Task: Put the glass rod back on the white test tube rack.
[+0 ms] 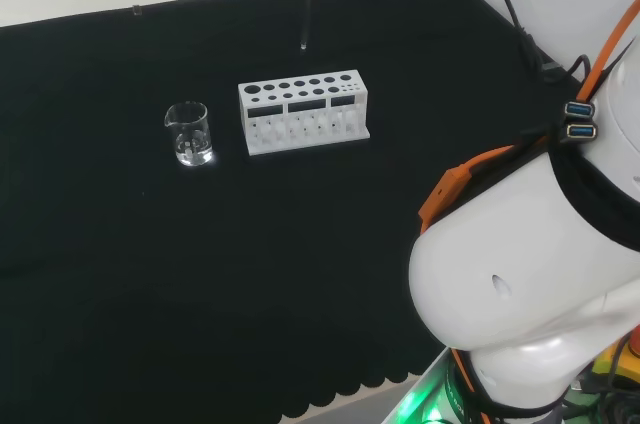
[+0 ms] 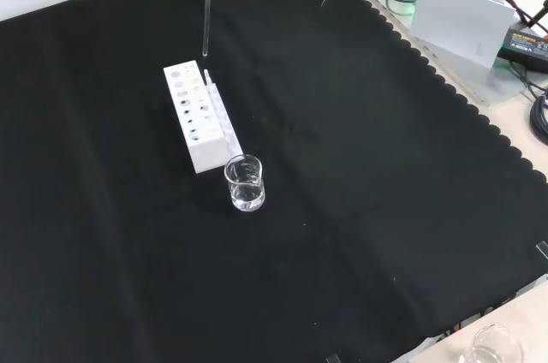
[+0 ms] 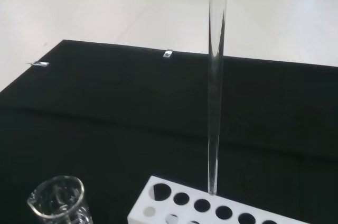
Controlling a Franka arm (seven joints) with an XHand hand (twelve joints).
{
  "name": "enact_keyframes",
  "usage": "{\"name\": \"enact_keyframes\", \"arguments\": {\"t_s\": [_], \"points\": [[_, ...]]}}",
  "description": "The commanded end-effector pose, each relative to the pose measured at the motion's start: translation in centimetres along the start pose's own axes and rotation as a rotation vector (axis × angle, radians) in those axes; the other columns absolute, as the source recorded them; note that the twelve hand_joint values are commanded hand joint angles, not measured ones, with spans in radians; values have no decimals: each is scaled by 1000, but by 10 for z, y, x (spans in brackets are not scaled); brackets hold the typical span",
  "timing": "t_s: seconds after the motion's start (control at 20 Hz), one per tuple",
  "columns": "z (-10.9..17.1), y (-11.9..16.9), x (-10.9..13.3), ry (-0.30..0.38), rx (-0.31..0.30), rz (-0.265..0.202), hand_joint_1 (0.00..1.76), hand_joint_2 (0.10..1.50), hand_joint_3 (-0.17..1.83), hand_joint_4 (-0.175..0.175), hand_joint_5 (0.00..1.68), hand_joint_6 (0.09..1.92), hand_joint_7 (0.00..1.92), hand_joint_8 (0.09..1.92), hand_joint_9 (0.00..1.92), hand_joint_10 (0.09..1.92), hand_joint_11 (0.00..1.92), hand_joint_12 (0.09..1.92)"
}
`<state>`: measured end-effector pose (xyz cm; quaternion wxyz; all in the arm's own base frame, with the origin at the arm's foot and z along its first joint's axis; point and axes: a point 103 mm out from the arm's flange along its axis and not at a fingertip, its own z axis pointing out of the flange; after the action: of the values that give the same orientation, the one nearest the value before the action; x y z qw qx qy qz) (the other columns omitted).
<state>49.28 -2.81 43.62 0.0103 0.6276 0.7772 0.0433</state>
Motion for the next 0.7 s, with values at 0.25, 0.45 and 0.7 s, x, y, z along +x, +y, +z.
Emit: {"name": "enact_keyframes", "arguments": {"t_s": [0.25, 0.45, 0.7], "points": [[20, 0, -5, 9, 27, 10, 1324, 1020, -175, -118, 1484, 87, 1533, 219, 1786, 284, 1602, 606], [28, 7, -4, 14, 38, 7, 1325, 1020, -175, -119, 1484, 87, 1534, 218, 1787, 283, 1601, 607], [31, 16, 1, 17, 44, -3, 1324, 1020, -175, -119, 1484, 87, 1534, 217, 1788, 283, 1601, 607]]}}
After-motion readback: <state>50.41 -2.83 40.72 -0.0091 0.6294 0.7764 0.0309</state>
